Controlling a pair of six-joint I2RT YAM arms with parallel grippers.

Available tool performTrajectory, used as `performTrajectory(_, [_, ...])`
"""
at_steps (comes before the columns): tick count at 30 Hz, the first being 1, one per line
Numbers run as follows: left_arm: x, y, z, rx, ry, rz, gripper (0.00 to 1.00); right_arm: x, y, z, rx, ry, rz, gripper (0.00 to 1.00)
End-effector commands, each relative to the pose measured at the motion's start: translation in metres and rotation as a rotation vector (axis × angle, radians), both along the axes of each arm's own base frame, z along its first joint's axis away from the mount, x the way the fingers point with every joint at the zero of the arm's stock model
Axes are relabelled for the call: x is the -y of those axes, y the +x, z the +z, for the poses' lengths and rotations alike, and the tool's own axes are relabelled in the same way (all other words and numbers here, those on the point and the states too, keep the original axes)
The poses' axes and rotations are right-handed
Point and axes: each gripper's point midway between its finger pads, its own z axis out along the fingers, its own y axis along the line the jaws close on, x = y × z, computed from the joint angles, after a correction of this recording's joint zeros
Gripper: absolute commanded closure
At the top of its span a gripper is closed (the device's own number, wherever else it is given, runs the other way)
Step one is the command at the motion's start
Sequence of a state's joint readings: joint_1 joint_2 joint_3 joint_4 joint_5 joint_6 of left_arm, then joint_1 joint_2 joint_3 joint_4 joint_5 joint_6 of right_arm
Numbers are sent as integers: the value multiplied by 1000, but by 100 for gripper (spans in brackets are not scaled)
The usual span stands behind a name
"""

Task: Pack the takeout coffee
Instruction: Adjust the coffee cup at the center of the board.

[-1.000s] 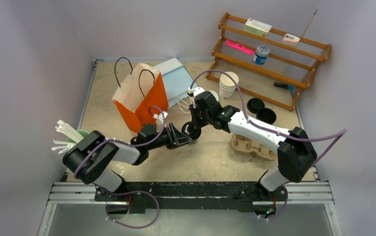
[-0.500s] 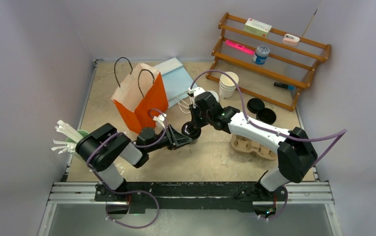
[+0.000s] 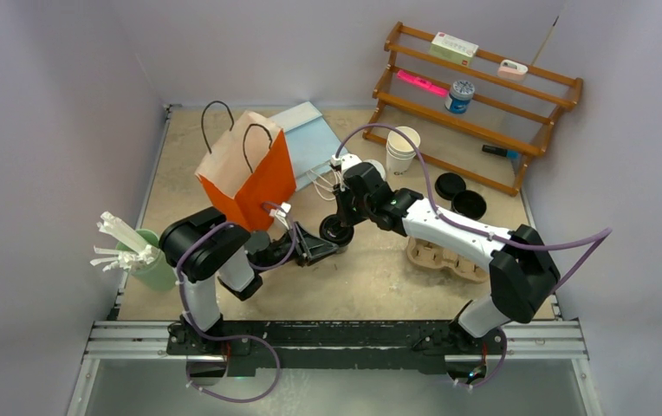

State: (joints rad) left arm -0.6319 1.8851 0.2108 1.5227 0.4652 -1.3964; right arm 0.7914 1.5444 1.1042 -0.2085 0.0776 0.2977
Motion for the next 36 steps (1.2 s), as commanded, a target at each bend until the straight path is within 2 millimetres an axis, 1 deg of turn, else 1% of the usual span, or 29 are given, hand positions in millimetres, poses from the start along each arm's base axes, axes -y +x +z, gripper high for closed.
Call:
performTrajectory(1, [-32,-21,-80,-208,239,55,72,10,-23,-29,-99,-69,26,84])
performTrajectory(6, [-32,-15,-71,-173,262,63,72,10,-21,-23,-91,-67,23,84])
performTrajectory(9, [-32,-8,-63,-138,294,75,71,9,-21,-21,-93,-66,24,84])
performTrajectory(13, [-30,0,-52,-82,337,64,67,8,-23,-20,-105,-65,34,83])
performTrajectory(17, [-21,9,-35,-27,360,27,62,6,-23,-15,-109,-60,35,83])
performTrajectory(19, [-20,13,-26,-6,371,27,61,8,-20,-13,-102,-64,20,83])
performTrajectory(20, [-20,15,-19,13,372,31,61,8,-19,-11,-97,-64,15,83])
performTrajectory(27, [-28,24,14,87,429,71,56,4,-14,-1,-78,-52,10,82])
performTrajectory(31, [-33,25,29,118,465,74,49,3,-9,7,-62,-49,7,81])
performTrajectory(36, [-34,25,49,156,510,45,41,1,-6,18,-41,-41,5,80])
